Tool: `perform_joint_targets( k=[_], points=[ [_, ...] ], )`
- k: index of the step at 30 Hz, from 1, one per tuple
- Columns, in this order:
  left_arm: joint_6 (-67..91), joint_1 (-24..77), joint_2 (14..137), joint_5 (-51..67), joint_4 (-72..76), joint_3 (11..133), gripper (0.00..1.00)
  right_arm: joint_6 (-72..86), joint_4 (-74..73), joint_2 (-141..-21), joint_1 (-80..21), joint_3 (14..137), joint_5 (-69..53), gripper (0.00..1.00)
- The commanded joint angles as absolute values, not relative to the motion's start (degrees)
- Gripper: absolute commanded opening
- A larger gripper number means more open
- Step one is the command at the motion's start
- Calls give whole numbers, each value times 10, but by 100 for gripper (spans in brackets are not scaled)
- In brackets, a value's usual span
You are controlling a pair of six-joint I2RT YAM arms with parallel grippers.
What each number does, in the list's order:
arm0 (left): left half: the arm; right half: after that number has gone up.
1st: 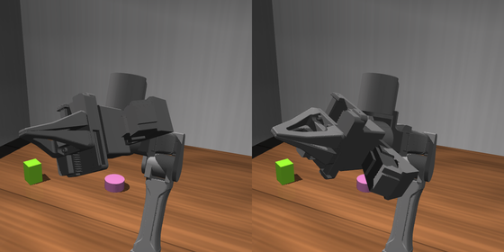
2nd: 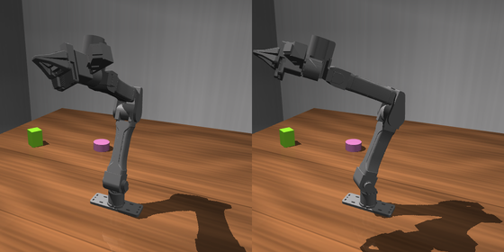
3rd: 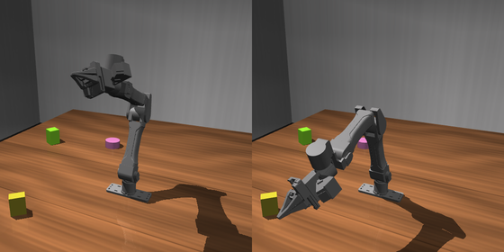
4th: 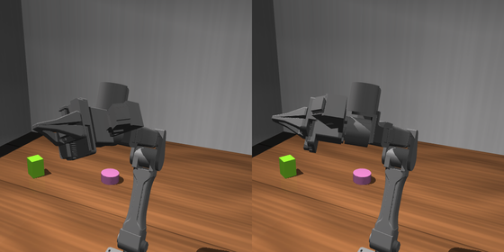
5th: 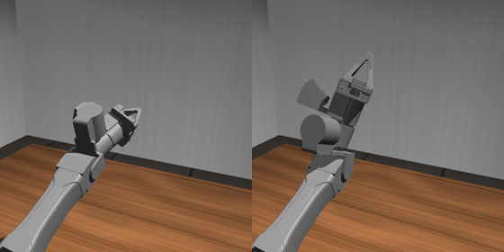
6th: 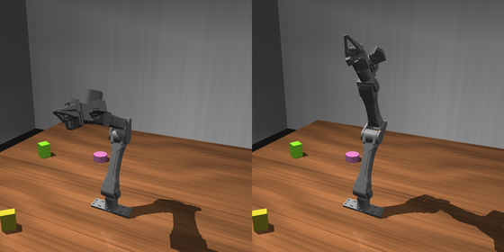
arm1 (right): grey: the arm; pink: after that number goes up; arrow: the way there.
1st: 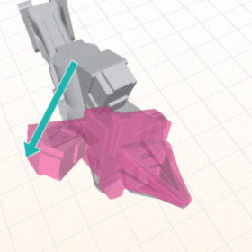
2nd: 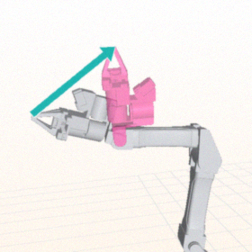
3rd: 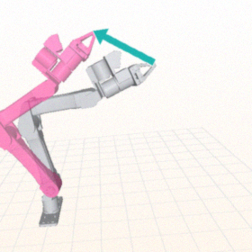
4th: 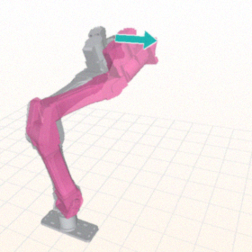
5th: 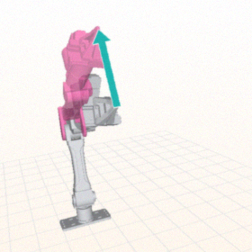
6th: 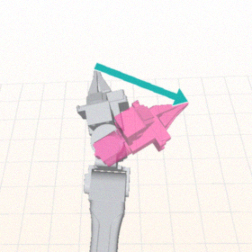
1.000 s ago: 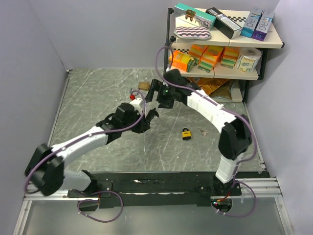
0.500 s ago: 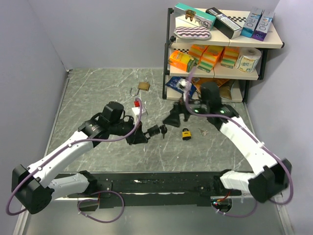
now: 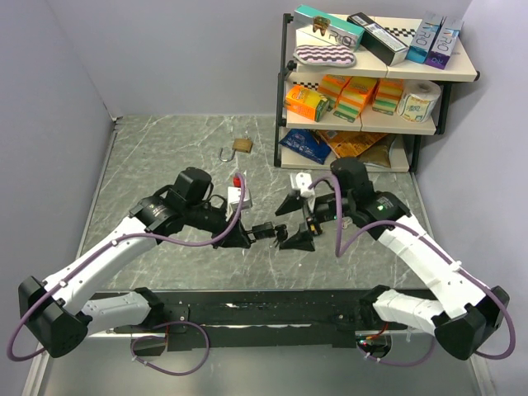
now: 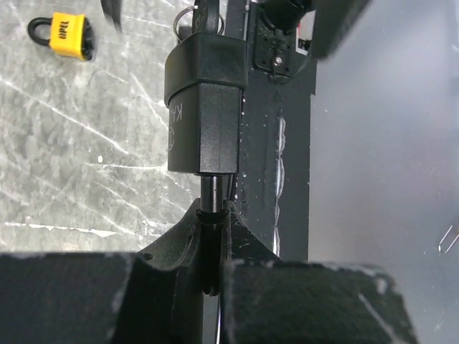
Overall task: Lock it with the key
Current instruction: Pick up the lock from the center of the board.
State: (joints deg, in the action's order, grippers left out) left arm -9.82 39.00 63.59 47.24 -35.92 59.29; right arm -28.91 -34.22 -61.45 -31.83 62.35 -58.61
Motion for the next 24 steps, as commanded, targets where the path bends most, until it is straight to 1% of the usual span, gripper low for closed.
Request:
perform_joint_targets(
  k=[1,3,5,6,9,14,16,20,22,23,24],
  points=[
    [-132,401,635,522,-338,635,1,-340,-329,-615,-363,631,-549,99],
    [-124,403,636,525,-336,637,1,-338,-319,-625,-378,633,-536,99],
    [-118,403,634,526,-330,636,1,-338,-316,-635,-385,637,-526,97],
    [-117,404,632,526,-330,638,1,-338,-316,-637,-387,638,-526,93],
    [-114,404,631,523,-330,641,1,-335,-305,-642,-396,638,-512,86],
    [-105,404,632,516,-320,638,1,-332,-298,-654,-414,644,-498,83],
    [-105,404,634,518,-318,638,1,-330,-293,-657,-417,644,-496,80],
    [-102,404,632,516,-317,640,1,-330,-287,-660,-424,642,-493,67],
    [-98,404,628,512,-316,641,1,-328,-286,-661,-425,642,-494,62],
    [-98,403,628,512,-316,641,1,-327,-285,-661,-426,641,-495,53],
    [-98,403,627,511,-316,639,1,-327,-285,-661,-426,642,-496,48]
  ],
)
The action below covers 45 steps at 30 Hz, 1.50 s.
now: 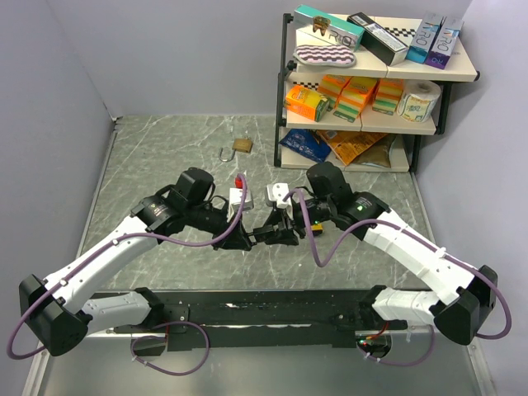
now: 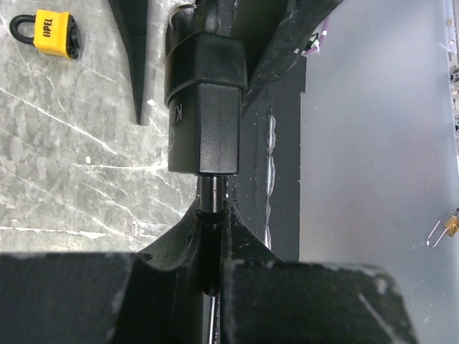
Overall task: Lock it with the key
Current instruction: Pick up the lock from the center of the board, then lock the lock.
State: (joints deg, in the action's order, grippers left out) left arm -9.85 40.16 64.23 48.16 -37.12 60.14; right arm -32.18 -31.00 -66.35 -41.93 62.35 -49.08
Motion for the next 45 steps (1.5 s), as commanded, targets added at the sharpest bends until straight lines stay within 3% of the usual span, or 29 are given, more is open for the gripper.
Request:
perform_joint_targets(
  k=[1,2,5,7,11,14,23,34,45],
  points=[
    [-96,403,625,510,-313,638,1,-327,-286,-661,-425,642,-501,42],
    [-95,403,625,508,-315,637,1,-328,-288,-663,-425,645,-503,26],
    [-92,403,623,497,-313,636,4,-323,-288,-664,-425,650,-506,0],
    [-91,396,623,484,-323,638,14,-313,-287,-664,-424,652,-515,0],
    [-86,342,611,485,-326,621,62,-255,-258,-663,-403,653,-543,0],
    [-73,272,592,524,-320,598,70,-188,-233,-667,-378,666,-569,0],
    [-61,252,549,591,-273,557,74,-78,-174,-671,-365,665,-627,0],
    [-46,293,570,572,-253,563,66,-68,-163,-681,-366,673,-642,0],
    [-60,306,590,555,-260,571,29,-62,-154,-679,-366,672,-645,0]
  ],
)
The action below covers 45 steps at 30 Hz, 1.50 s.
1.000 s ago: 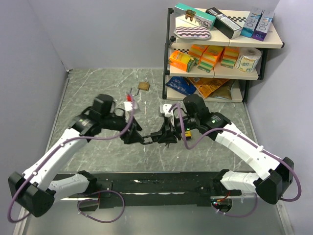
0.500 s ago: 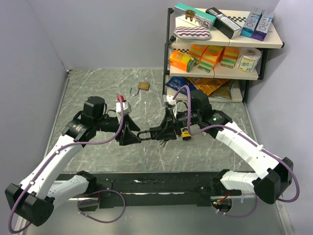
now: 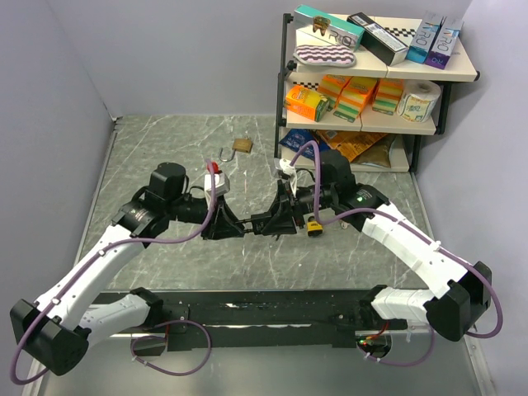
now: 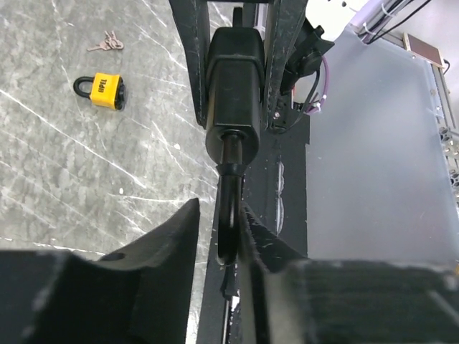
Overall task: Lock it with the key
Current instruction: Lock the lock.
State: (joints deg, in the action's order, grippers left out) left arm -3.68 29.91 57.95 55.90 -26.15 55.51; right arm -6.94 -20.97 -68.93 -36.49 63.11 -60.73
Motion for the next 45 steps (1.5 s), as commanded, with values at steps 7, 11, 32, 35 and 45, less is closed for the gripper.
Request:
perform_joint_targets(
  k=[7,11,32,35,45],
  points=[
    [-69,314,595,551,-272,575,1,-56,-148,-679,-367,671,-641,0],
    [-50,310,595,551,-272,581,1,-73,-170,-680,-366,676,-634,25],
    [-64,273,579,647,-294,600,1,-299,-406,-670,-309,708,-621,94],
    [-55,279,581,651,-284,603,1,-302,-403,-679,-325,715,-617,96],
    [-29,320,577,634,-259,603,1,-287,-371,-708,-368,726,-620,92]
  ],
)
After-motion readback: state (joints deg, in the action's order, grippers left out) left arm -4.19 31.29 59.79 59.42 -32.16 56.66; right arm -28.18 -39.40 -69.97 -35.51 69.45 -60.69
